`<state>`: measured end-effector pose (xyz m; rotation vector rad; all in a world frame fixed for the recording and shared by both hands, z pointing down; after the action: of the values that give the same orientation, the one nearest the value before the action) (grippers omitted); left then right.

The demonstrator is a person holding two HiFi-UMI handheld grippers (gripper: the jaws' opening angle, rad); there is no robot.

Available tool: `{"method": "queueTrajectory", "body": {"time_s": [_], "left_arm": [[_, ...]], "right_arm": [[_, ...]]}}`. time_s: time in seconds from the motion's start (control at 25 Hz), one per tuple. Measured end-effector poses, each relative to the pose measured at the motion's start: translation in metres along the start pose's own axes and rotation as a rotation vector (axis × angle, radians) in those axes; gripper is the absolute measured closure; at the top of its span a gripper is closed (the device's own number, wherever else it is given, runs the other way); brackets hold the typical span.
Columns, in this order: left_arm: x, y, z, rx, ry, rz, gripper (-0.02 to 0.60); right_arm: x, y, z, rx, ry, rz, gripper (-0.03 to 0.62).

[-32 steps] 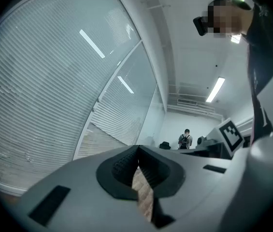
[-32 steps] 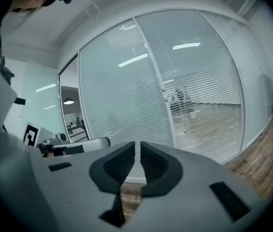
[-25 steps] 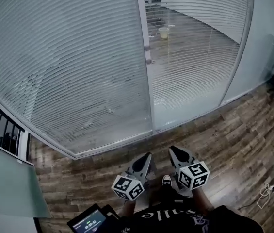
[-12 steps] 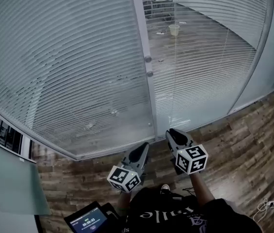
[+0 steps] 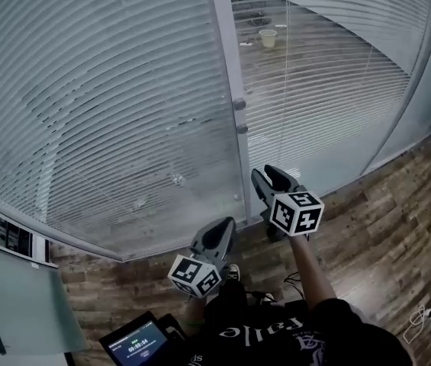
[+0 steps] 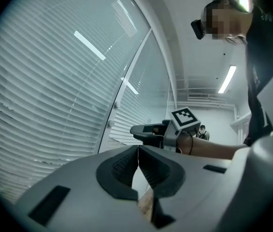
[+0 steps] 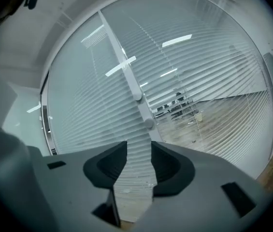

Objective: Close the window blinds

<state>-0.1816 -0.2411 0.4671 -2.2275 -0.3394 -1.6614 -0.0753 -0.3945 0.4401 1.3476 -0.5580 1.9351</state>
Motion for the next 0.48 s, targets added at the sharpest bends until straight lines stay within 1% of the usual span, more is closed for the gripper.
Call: {"method": "queueTrajectory", "body": {"time_s": [0.2,0.36,0.48], "left_arm": [[-0.023,0.024,-0.059,0.032,-0.007,0.003,0.575],[-0.034,0.035,-0.096,0.034,-0.024,0.019,0.575],[-0.035,0.039,-0.120,0.025,-0.047,0.023,0.575]], "right_arm": [[-0.017,0.082,0.011,0.056,0.107,0.041,0.428],[-0.020,0.127,0.023,0.108,0.257,0.078,0.427],[-0.017,0.147,0.029,0.105,0.387,0.115,0.428]]}}
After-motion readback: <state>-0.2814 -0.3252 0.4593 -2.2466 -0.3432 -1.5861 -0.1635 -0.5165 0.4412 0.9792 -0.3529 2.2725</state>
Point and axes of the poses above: the fingertips, and each gripper's own axes: y forward along the fingers, z to its right, x out of its underside, the point moved 6 cm from there along -y, backward along the fingers, and after that the axes turned 5 degrees about z, right-handed, at the moved point
